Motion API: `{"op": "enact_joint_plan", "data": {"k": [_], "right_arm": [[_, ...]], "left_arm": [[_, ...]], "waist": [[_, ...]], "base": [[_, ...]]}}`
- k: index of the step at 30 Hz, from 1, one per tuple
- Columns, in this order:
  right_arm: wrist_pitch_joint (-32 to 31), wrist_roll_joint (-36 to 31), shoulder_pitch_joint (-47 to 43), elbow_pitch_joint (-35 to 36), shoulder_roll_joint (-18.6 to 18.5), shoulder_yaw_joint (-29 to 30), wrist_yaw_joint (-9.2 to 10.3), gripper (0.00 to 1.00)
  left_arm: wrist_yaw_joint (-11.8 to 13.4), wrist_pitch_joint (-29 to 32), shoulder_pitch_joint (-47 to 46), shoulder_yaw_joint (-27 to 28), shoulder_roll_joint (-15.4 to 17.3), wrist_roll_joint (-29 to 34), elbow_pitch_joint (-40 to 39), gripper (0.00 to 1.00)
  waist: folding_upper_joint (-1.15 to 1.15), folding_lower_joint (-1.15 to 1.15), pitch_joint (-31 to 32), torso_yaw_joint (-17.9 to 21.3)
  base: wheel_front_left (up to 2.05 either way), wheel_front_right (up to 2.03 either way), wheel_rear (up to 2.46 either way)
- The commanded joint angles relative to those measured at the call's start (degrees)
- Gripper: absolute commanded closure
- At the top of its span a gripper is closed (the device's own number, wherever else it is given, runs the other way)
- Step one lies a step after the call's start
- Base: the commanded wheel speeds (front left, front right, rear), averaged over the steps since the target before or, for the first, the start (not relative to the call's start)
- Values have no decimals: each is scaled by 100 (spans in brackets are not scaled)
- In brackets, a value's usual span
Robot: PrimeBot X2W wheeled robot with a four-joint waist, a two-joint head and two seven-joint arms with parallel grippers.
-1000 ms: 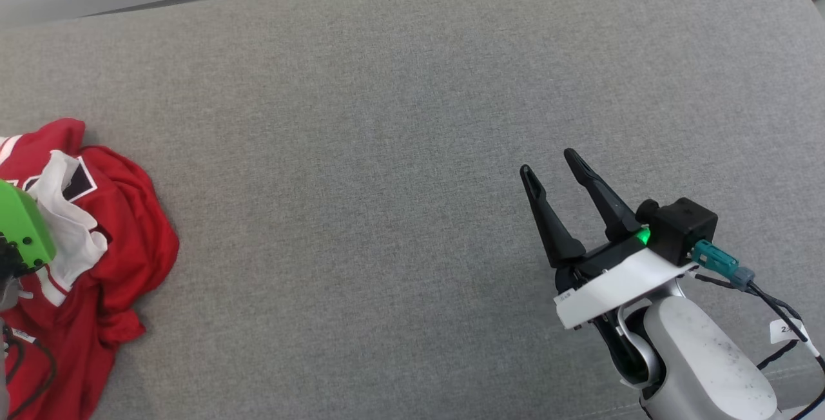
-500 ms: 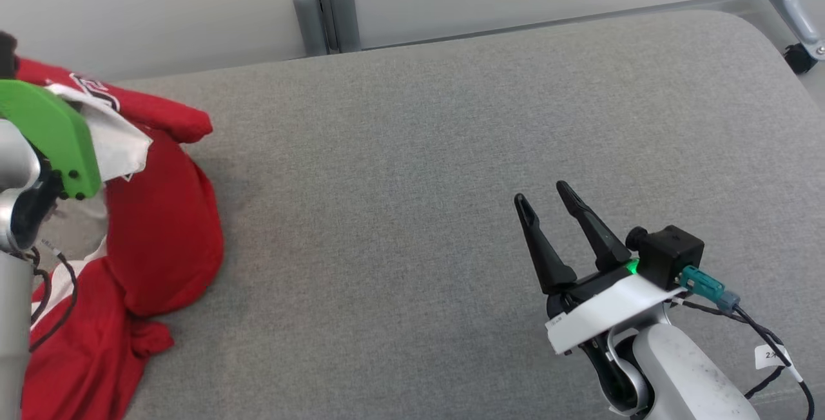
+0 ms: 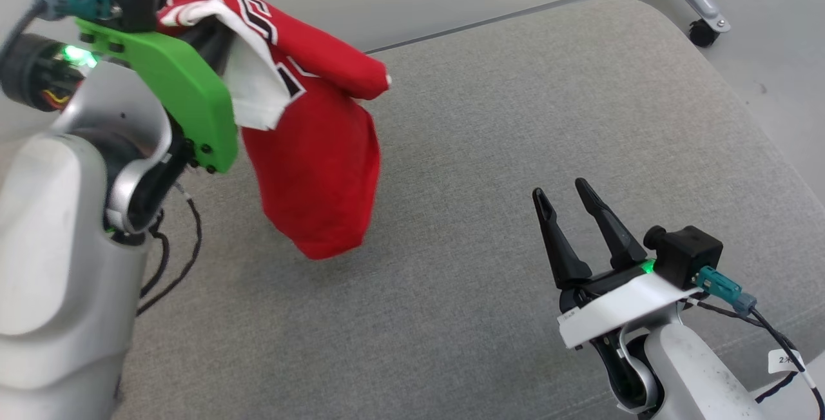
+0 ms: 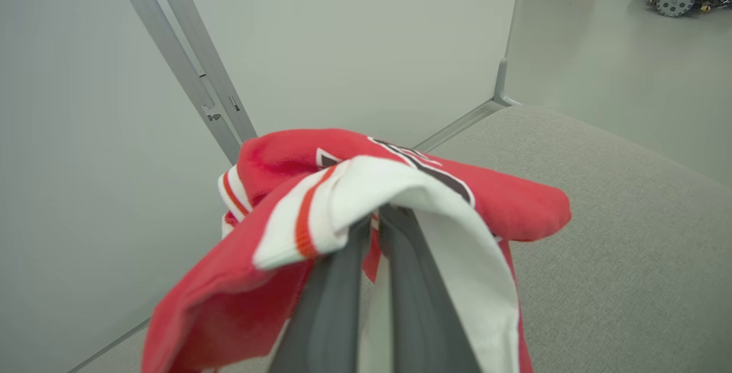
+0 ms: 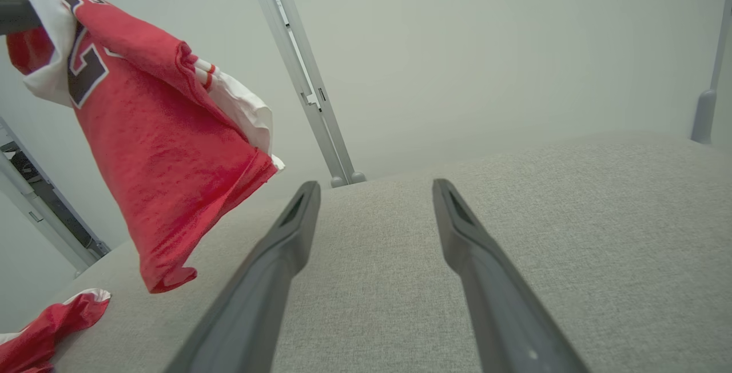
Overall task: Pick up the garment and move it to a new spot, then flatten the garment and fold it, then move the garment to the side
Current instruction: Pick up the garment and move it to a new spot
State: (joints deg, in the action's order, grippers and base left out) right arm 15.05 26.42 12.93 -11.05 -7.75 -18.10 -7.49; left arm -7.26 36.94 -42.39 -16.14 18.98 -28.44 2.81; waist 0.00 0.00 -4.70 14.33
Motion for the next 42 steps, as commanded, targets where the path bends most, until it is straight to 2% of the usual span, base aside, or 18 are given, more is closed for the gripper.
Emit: {"op": "enact_joint_plan", "data": {"k": [1, 4, 6, 9, 11, 12, 13, 17, 21, 26, 30, 36, 40, 42], "right_arm": [[17, -37, -32, 27, 8, -6, 0, 0], [17, -10, 42, 33, -2, -8, 0, 0], [17, 5, 82, 36, -12, -13, 0, 0], [17, 18, 134, 8, -20, -25, 0, 0], [17, 23, 162, -7, -22, -59, 0, 0], [17, 29, 165, -19, -37, -70, 0, 0], [17, 38, 164, -30, -60, -71, 0, 0], [17, 41, 121, -86, -123, -60, 0, 0], [17, 42, 75, -130, -180, -30, 0, 0], [17, 12, 27, -150, -226, -12, 0, 0], [16, -15, -39, -166, -257, 41, 0, 0], [16, -35, -209, -166, -331, 142, 0, 0], [16, -50, -288, -166, -381, 150, 0, 0], [16, -54, -319, -137, -409, 200, 0, 0]], "left_arm": [[16, -91, 191, -92, -93, 4, 10, 100], [44, -506, 447, -325, -242, 262, 200, 100], [139, -952, 647, -389, -451, 324, 503, 100], [225, -1788, 922, -392, -699, 415, 1260, 100], [179, -2208, 1063, -413, -904, 296, 1815, 99], [150, -2350, 1104, -434, -977, 257, 2043, 56], [122, -2514, 1090, -487, -1015, 278, 2268, 0], [65, -3076, 987, -665, -1133, 347, 2839, 0], [15, -3366, 967, -771, -1177, 227, 3076, 0], [-15, -3391, 1147, -879, -948, 110, 3029, 0], [7, -3455, 1442, -758, -696, -24, 2789, 0], [460, -3644, 2149, -405, -434, -191, 2024, 0], [854, -3795, 2729, -115, -394, -306, 1404, 0], [1001, -4075, 2997, 66, -399, -363, 1073, 0]], "waist": [[0, 0, -159, 220], [0, 0, -281, 297], [0, 0, -340, 325], [0, 0, -403, 347], [0, 0, -425, 335], [0, 0, -427, 324], [0, 0, -430, 295], [0, 0, -375, 124], [0, 0, -243, -74], [0, 0, -81, -293], [0, 0, 45, -425], [0, 0, 232, -615], [0, 0, 348, -683], [0, 0, 377, -719]], "base": [[0, 0, 0], [0, 0, 0], [0, 0, 0], [0, 0, 0], [0, 0, 0], [0, 0, 0], [0, 0, 0], [0, 0, 0], [0, 0, 0], [0, 0, 0], [0, 0, 0], [0, 0, 0], [0, 0, 0], [0, 0, 0]]}}
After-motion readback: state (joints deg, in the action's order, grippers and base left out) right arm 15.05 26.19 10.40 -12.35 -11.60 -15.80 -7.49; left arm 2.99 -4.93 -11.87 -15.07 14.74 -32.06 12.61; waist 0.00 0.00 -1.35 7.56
